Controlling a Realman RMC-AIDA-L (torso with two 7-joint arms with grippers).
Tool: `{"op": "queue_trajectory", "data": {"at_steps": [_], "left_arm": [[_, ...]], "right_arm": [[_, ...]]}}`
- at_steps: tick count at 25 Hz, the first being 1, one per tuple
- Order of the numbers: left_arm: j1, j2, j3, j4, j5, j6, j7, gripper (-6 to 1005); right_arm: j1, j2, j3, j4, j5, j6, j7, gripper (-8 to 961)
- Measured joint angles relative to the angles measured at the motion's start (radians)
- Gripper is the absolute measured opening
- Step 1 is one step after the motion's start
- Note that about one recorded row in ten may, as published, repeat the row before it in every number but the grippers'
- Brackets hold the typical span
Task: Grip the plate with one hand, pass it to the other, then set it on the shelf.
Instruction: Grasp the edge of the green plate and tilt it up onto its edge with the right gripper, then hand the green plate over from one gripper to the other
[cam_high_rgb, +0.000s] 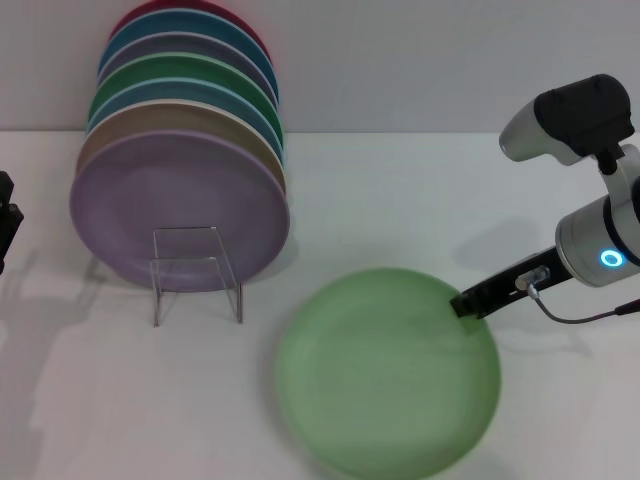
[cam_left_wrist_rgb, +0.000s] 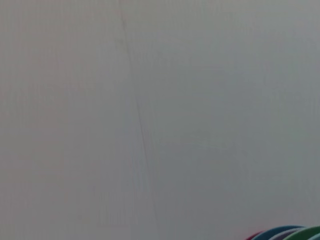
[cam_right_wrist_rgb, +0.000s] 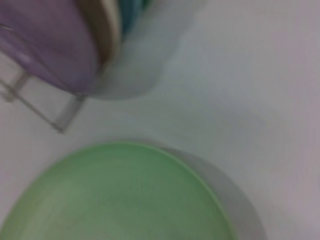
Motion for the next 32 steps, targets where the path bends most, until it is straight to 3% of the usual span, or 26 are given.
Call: {"op": "queue_trajectory", "data": {"at_steps": [11, 12, 13, 14, 16, 17, 18, 19, 21, 22, 23, 26, 28, 29, 31, 32], "left_arm": [[0.044, 0.007, 0.034, -0.113, 0.006, 0.045, -0.002, 807], [0.049, 0.012, 0.050, -0.130, 0.007, 0.044, -0.009, 807], [0.062, 0.030, 0.088, -0.189, 0.014, 0.016, -0.040, 807], [0.062, 0.030, 0.088, -0.189, 0.014, 0.016, -0.040, 807], [0.077, 0.053, 0.101, -0.264, 0.038, -0.043, -0.064, 807], [0.094, 0.072, 0.104, -0.327, 0.061, -0.098, -0.073, 807], [0.140, 0.111, 0.100, -0.492, 0.121, -0.238, -0.072, 807], [0.140, 0.111, 0.100, -0.492, 0.121, -0.238, -0.072, 807], [0.209, 0.152, 0.091, -0.745, 0.198, -0.475, -0.048, 807], [0.230, 0.163, 0.089, -0.830, 0.214, -0.549, -0.035, 806], [0.269, 0.184, 0.089, -0.990, 0.227, -0.696, 0.000, 806], [0.323, 0.233, 0.098, -1.307, 0.227, -1.012, 0.050, 806], [0.315, 0.284, 0.112, -1.521, 0.226, -1.259, 0.032, 806], [0.315, 0.284, 0.112, -1.521, 0.226, -1.259, 0.032, 806], [0.279, 0.307, 0.126, -1.616, 0.225, -1.406, 0.017, 806], [0.257, 0.307, 0.133, -1.653, 0.224, -1.479, 0.017, 806]], "right_arm": [[-0.155, 0.001, 0.047, 0.218, 0.219, -0.002, -0.175, 19], [-0.178, 0.001, 0.063, 0.231, 0.247, -0.010, -0.212, 19], [-0.223, 0.002, 0.090, 0.243, 0.320, -0.033, -0.299, 19], [-0.223, 0.002, 0.090, 0.243, 0.320, -0.033, -0.299, 19], [-0.274, 0.003, 0.120, 0.239, 0.420, -0.058, -0.402, 19], [-0.300, 0.003, 0.133, 0.234, 0.472, -0.074, -0.460, 19], [-0.345, 0.004, 0.154, 0.217, 0.564, -0.102, -0.572, 19], [-0.345, 0.004, 0.154, 0.217, 0.564, -0.102, -0.572, 19], [-0.385, 0.004, 0.177, 0.190, 0.644, -0.128, -0.676, 19], [-0.395, 0.004, 0.188, 0.175, 0.669, -0.135, -0.714, 19], [-0.409, 0.006, 0.219, 0.140, 0.705, -0.149, -0.790, 19], [-0.415, 0.008, 0.247, 0.101, 0.723, -0.165, -0.868, 19], [-0.414, 0.008, 0.272, 0.037, 0.759, -0.196, -0.968, 19], [-0.414, 0.008, 0.272, 0.037, 0.759, -0.196, -0.968, 19], [-0.404, 0.006, 0.283, 0.003, 0.773, -0.211, -1.010, 19], [-0.396, 0.006, 0.290, -0.013, 0.775, -0.215, -1.028, 19]]}}
